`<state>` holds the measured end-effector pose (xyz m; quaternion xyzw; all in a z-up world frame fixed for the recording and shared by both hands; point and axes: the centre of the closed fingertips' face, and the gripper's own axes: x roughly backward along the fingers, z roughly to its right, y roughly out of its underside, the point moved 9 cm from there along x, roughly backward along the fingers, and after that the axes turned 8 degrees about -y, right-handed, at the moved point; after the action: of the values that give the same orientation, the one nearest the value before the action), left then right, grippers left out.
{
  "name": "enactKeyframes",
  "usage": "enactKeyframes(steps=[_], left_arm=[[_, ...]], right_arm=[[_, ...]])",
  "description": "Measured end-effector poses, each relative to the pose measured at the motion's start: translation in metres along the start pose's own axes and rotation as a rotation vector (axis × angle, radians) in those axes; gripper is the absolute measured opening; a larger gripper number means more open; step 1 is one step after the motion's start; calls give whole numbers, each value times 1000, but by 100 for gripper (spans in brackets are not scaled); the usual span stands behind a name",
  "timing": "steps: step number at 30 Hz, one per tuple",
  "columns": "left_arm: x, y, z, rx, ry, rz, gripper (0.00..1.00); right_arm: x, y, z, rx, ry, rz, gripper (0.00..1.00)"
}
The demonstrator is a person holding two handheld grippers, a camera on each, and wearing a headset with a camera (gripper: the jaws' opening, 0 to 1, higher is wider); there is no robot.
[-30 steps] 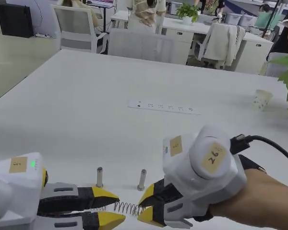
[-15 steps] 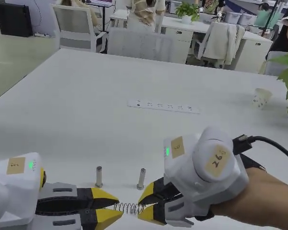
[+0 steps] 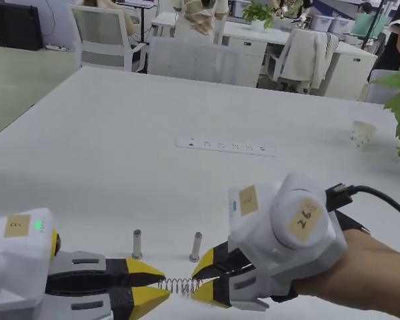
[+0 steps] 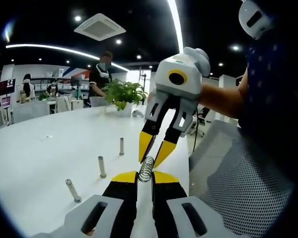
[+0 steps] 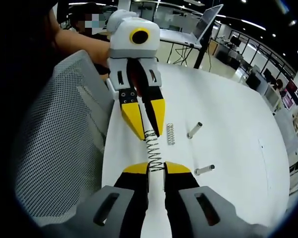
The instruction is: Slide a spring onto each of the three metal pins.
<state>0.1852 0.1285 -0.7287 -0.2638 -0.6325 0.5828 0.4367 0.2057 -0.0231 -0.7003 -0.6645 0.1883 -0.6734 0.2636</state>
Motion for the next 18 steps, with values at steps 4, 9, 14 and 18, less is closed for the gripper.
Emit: enactKeyframes(steps=[4,9,14,18], left_arm=[[0,0,0,5,5,5,2],[1,0,-1,12,12,13,1],[2,0,1,14,18,17,1],[5,-2,2,15,24,24,1]], right_arm=[[0,0,0,-14,-1,3,9],[0,0,0,-33,-5,17,11],[-3,1,0,-40,-12,15,11],[-4,1,0,-47,-15,22,11]])
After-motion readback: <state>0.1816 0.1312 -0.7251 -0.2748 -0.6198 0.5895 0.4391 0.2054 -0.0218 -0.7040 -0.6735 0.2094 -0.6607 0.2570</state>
